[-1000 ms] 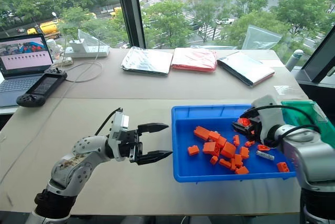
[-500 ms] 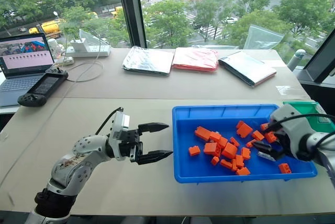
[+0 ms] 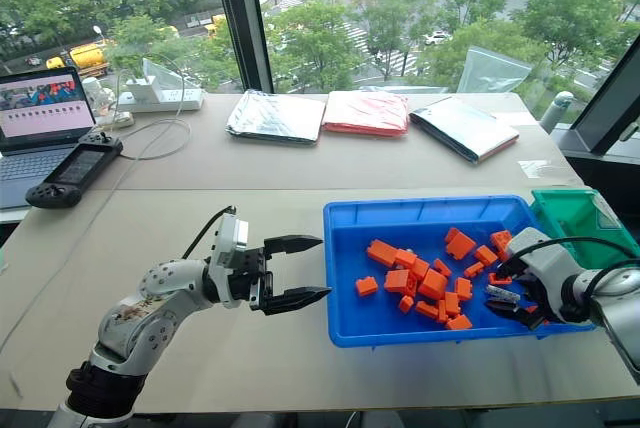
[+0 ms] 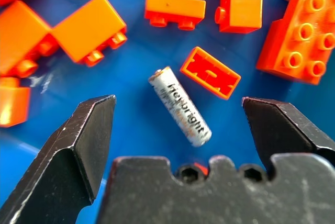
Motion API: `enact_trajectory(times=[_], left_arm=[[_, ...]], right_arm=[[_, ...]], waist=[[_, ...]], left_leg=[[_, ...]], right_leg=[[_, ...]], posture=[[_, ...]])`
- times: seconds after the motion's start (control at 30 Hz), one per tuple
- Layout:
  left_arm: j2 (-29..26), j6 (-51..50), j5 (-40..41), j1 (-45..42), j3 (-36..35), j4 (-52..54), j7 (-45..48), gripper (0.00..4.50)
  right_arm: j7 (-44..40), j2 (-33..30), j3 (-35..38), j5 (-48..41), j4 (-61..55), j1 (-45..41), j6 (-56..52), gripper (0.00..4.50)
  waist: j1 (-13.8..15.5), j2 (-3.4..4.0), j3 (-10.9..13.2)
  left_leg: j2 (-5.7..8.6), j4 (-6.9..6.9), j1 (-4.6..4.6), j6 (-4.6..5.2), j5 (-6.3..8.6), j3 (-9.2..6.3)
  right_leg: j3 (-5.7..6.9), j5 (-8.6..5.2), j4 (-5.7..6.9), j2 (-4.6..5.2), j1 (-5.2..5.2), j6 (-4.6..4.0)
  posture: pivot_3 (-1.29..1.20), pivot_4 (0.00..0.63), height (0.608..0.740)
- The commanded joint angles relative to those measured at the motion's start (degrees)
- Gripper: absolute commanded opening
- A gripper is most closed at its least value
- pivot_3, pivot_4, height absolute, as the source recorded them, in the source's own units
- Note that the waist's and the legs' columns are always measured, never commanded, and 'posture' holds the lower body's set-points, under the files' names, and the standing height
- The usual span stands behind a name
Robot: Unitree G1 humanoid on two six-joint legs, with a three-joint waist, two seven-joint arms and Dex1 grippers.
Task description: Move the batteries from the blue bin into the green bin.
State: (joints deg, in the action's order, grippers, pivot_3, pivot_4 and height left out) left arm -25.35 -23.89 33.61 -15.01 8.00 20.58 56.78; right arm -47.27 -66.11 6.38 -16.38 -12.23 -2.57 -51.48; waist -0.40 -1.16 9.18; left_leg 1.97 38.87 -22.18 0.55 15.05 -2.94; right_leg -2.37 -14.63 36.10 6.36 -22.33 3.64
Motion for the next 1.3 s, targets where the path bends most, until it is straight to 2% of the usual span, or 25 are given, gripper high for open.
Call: enact_trajectory(times=[0.03,0.37,0.67,1.0,1.13,1.3], left_arm=[[0.06,1.17,0.01,-0.08,-0.08,2.32,-0.31,4.50],[0.38,1.72,-0.43,0.14,0.03,2.28,-0.89,4.50],[0.66,1.82,-0.69,0.21,-0.03,2.35,-1.19,4.50],[0.38,1.77,-0.83,0.53,-0.24,2.29,-0.99,4.50],[0.43,1.67,-0.70,0.50,-0.51,2.38,-1.16,4.50],[0.22,1.36,-0.50,0.35,-0.44,2.44,-0.78,4.50]], right_arm=[[-1.00,-0.41,-1.97,2.06,2.19,-0.65,2.78,3.76],[-2.46,0.32,-3.01,2.88,3.41,-1.53,4.61,0.31],[-3.00,-0.40,-2.52,3.69,1.81,-1.05,5.31,0.25],[-1.81,0.35,14.72,-2.02,-6.08,-1.15,-1.62,0.25],[4.41,2.31,19.41,-0.62,-4.40,-5.03,-5.11,0.25],[19.80,5.28,18.99,7.37,1.99,-12.80,-6.69,0.25]], waist=[[-0.06,-0.01,0.00],[0.08,-0.01,0.00],[0.07,-0.01,0.00],[0.35,0.07,0.02],[0.42,0.07,0.02],[0.39,0.08,0.02]], left_leg=[[0.00,0.00,0.01,0.00,0.00,0.00],[0.00,0.01,0.02,0.00,0.00,-0.01],[0.00,0.01,0.02,0.00,0.00,-0.01],[0.01,0.00,-0.02,0.00,0.00,-0.01],[0.02,0.02,-0.03,0.00,0.00,0.00],[0.04,0.01,-0.03,-0.01,0.00,0.02]], right_leg=[[0.00,0.00,0.00,0.00,0.01,0.00],[0.00,0.00,0.00,0.00,0.02,0.00],[0.00,0.00,0.00,0.00,0.02,0.00],[0.00,0.00,0.01,0.01,-0.02,0.00],[-0.01,0.00,0.01,0.02,-0.02,0.00],[-0.02,0.00,0.02,0.04,-0.04,0.00]], posture=[[0.00,0.150,0.740],[0.00,0.150,0.740],[0.00,0.150,0.740],[0.00,0.150,0.740],[0.00,0.150,0.740],[0.00,0.150,0.740]])
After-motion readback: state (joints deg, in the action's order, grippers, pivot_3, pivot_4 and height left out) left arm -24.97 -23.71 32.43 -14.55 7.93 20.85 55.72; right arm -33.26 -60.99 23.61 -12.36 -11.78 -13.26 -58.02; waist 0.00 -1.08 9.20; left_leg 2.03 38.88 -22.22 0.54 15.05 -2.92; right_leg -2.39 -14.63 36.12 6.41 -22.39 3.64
